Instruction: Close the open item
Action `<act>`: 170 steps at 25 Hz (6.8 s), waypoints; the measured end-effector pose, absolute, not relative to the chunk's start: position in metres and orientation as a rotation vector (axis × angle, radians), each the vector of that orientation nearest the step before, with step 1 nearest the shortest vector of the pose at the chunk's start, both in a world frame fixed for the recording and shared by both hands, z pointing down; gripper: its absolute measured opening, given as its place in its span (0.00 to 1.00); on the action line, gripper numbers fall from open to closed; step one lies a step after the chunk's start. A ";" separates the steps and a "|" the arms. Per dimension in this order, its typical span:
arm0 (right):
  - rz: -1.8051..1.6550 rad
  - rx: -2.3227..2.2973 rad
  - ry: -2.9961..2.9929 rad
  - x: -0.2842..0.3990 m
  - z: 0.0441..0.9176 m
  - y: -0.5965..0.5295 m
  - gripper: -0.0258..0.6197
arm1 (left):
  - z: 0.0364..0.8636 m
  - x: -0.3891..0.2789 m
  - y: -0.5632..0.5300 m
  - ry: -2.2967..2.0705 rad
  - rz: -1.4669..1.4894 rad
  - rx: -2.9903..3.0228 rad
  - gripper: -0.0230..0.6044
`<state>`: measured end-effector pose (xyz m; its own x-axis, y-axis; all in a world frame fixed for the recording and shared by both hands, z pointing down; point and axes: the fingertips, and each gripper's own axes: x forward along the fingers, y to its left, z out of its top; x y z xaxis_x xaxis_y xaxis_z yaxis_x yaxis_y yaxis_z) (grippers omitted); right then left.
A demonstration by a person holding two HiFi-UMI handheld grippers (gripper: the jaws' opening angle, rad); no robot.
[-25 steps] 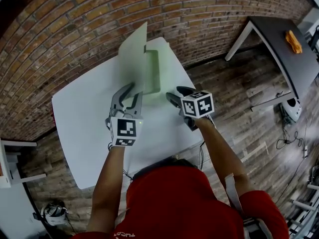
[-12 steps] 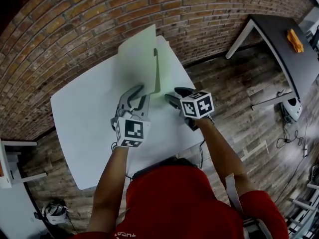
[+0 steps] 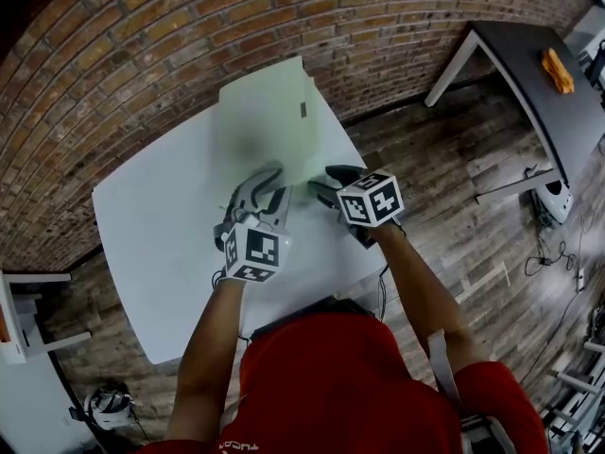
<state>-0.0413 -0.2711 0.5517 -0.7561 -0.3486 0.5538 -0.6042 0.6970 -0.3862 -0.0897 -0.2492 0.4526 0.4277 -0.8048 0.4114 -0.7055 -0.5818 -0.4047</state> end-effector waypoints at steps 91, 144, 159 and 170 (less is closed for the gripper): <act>0.486 0.994 -2.304 -0.040 0.545 -0.404 0.40 | 0.530 -0.054 -0.251 0.781 -1.360 -2.618 0.22; 0.195 0.988 -2.800 -0.057 0.388 -0.328 0.38 | 0.363 -0.130 -0.253 1.584 -0.166 -2.739 0.21; -0.056 0.919 -2.986 -0.058 0.304 -0.250 0.15 | 0.282 -0.127 -0.222 1.527 0.106 -2.685 0.13; -0.198 0.918 -3.029 -0.056 0.278 -0.206 0.10 | 0.263 -0.114 -0.193 1.473 0.119 -2.660 0.07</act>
